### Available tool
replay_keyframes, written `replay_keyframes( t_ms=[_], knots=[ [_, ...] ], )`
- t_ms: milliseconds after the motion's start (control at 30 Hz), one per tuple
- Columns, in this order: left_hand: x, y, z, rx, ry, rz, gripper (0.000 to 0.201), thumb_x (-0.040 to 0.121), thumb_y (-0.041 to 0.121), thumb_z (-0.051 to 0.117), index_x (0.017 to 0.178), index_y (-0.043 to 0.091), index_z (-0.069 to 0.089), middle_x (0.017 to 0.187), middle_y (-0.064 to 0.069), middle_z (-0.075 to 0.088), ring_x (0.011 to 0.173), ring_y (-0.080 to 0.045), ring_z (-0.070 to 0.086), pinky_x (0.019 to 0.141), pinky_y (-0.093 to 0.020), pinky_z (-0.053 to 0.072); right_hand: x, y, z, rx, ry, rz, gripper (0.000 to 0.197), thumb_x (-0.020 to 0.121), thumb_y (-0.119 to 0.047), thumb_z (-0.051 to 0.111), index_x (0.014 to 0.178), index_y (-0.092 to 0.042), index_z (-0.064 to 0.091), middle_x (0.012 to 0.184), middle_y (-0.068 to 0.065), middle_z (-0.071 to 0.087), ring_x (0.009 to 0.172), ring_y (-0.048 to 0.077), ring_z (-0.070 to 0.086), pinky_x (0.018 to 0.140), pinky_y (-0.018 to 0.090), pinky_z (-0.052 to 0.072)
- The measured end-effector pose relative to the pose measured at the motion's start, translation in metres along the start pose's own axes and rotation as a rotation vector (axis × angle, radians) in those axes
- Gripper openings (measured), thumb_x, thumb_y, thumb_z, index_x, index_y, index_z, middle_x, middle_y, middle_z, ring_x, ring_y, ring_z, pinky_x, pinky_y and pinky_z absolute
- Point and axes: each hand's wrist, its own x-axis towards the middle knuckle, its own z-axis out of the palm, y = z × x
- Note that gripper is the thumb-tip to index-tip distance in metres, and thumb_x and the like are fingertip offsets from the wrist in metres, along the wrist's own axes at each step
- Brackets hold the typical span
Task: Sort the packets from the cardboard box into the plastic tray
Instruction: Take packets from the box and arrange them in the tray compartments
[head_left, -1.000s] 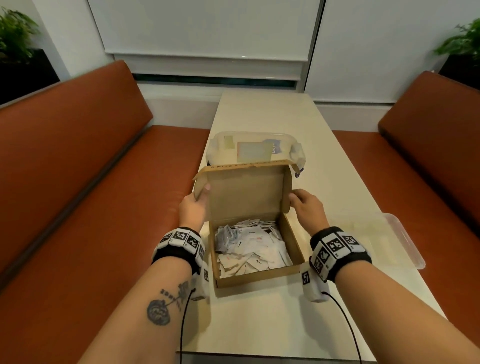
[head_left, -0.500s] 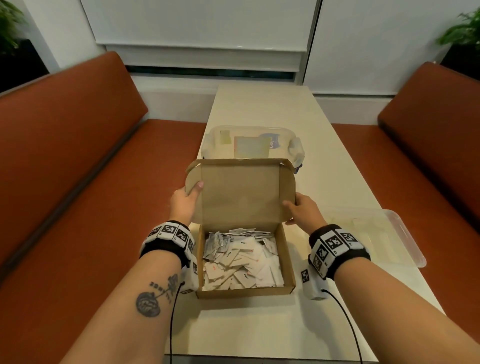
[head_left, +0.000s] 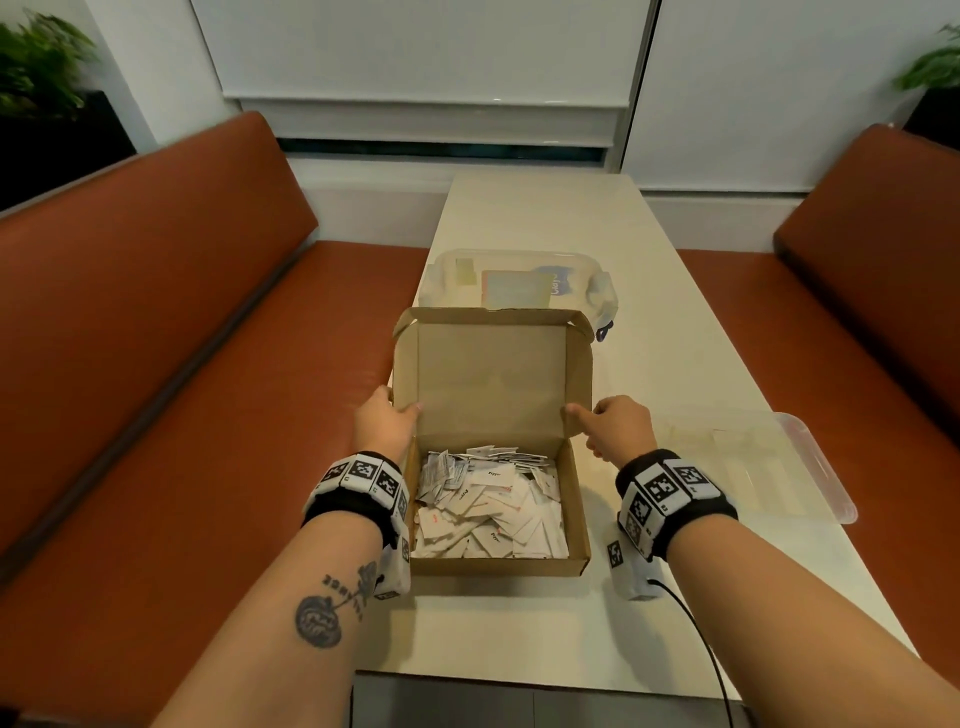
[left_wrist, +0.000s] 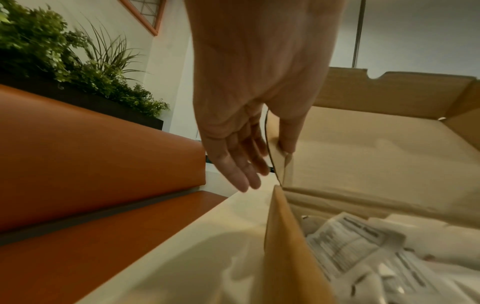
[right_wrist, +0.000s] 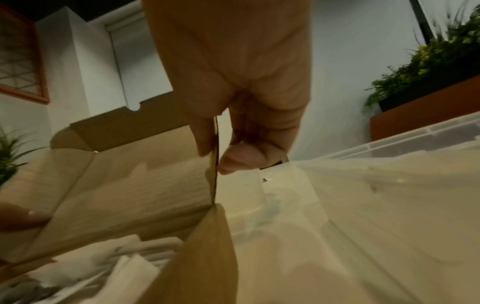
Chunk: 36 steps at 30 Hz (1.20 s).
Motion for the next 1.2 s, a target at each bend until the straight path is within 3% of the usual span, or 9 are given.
replay_keyframes(
  t_ms=[100,200,300,467,567,633,733,1000,1200],
  knots=[
    [-0.006,-0.004,-0.001,0.060,-0.043,-0.030,0.026,0.088,0.018,0.060,0.111,0.005,0.061,0.109,-0.014,0.066,0.096,-0.034,0.064,0.083,-0.042,0.055,-0.015,-0.006,-0.001,-0.164,-0.142,-0.001,0.043,0.089,-0.044,0.057,0.069,-0.007,0.059,0.057,0.003,0.060,0.045,0.012,0.054,0.049,0.024,0.044],
    [-0.010,-0.006,0.000,0.056,-0.031,-0.021,0.023,0.088,0.012,0.059,0.108,0.002,0.064,0.106,-0.017,0.067,0.092,-0.035,0.066,0.079,-0.044,0.057,-0.032,-0.015,0.006,-0.160,-0.280,-0.069,0.031,0.091,-0.032,0.060,0.073,-0.007,0.062,0.056,0.001,0.058,0.040,0.010,0.052,0.044,0.021,0.047],
    [-0.008,-0.007,-0.002,0.030,-0.024,-0.034,0.022,0.088,0.009,0.060,0.108,0.001,0.064,0.106,-0.018,0.068,0.091,-0.035,0.067,0.080,-0.044,0.057,-0.049,-0.029,0.023,-0.195,-0.377,-0.143,0.022,0.090,-0.023,0.062,0.097,-0.002,0.066,0.073,0.007,0.066,0.052,0.013,0.057,0.054,0.022,0.054],
    [-0.011,-0.006,-0.001,0.039,-0.017,-0.022,0.017,0.088,0.009,0.058,0.101,0.000,0.063,0.101,-0.019,0.067,0.088,-0.035,0.067,0.079,-0.044,0.057,-0.067,-0.026,0.050,-0.512,-0.314,-0.270,0.010,0.090,-0.013,0.057,0.092,-0.004,0.060,0.103,0.012,0.063,0.097,0.024,0.062,0.079,0.027,0.051],
    [-0.017,-0.005,0.001,0.087,0.006,-0.023,0.017,0.089,0.009,0.054,0.101,0.001,0.063,0.101,-0.019,0.067,0.089,-0.036,0.065,0.078,-0.042,0.056,-0.071,-0.021,0.064,-0.512,-0.296,-0.216,0.049,0.087,-0.022,0.062,0.129,-0.006,0.043,0.130,0.018,0.047,0.118,0.031,0.051,0.098,0.036,0.045],
    [-0.020,-0.004,0.001,0.111,0.017,-0.026,0.017,0.090,0.008,0.053,0.102,0.001,0.063,0.104,-0.018,0.067,0.091,-0.036,0.064,0.077,-0.040,0.055,-0.071,-0.020,0.068,-0.486,-0.344,-0.142,0.071,0.082,-0.031,0.070,0.137,-0.006,0.032,0.136,0.020,0.041,0.122,0.032,0.047,0.102,0.037,0.043],
    [-0.025,-0.002,0.001,0.149,0.033,-0.012,0.017,0.092,0.007,0.051,0.103,0.000,0.062,0.107,-0.019,0.066,0.097,-0.036,0.060,0.076,-0.038,0.050,-0.068,-0.019,0.072,-0.465,-0.377,-0.093,0.079,0.078,-0.031,0.074,0.138,-0.006,0.029,0.137,0.017,0.044,0.124,0.030,0.046,0.101,0.037,0.044],
    [-0.030,-0.004,0.004,0.105,0.060,-0.033,0.024,0.093,0.005,0.046,0.108,0.003,0.064,0.104,-0.018,0.067,0.094,-0.035,0.061,0.069,-0.034,0.046,-0.070,-0.021,0.071,-0.361,-0.311,-0.168,0.049,0.079,-0.024,0.071,0.120,-0.006,0.053,0.120,0.010,0.061,0.112,0.025,0.057,0.095,0.034,0.049],
    [-0.037,-0.001,0.010,0.037,0.117,-0.023,0.026,0.091,0.003,0.048,0.114,0.002,0.059,0.113,-0.017,0.063,0.101,-0.033,0.059,0.079,-0.035,0.049,-0.066,-0.014,0.070,-0.187,-0.289,-0.108,0.052,0.078,-0.022,0.075,0.123,-0.008,0.053,0.120,0.009,0.061,0.110,0.023,0.058,0.092,0.030,0.048]
  ],
)
